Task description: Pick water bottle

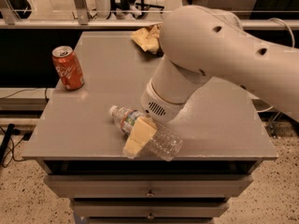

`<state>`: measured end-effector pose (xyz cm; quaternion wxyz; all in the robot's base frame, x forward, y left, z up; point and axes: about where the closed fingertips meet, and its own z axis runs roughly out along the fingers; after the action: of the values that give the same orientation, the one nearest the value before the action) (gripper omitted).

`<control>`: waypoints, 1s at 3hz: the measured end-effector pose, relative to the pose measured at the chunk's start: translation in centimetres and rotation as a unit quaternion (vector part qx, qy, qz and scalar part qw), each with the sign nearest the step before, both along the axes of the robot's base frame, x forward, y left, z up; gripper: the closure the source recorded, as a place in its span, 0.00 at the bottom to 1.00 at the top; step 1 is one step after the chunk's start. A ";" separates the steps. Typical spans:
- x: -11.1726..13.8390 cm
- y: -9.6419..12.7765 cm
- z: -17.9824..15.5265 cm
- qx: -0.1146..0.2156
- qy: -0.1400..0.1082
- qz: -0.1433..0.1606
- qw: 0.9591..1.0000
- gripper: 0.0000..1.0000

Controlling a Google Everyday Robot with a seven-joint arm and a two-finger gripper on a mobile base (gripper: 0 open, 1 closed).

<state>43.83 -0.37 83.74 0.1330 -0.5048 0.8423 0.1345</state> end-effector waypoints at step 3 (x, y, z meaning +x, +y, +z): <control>6.0 0.7 7.5 0.118 -0.079 -0.006 0.990 0.95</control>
Offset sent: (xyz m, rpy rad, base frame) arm 0.0576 0.0068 0.0708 0.2048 -0.1427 -0.0274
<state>49.82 0.28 91.29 0.2582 -0.4900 0.8102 0.1917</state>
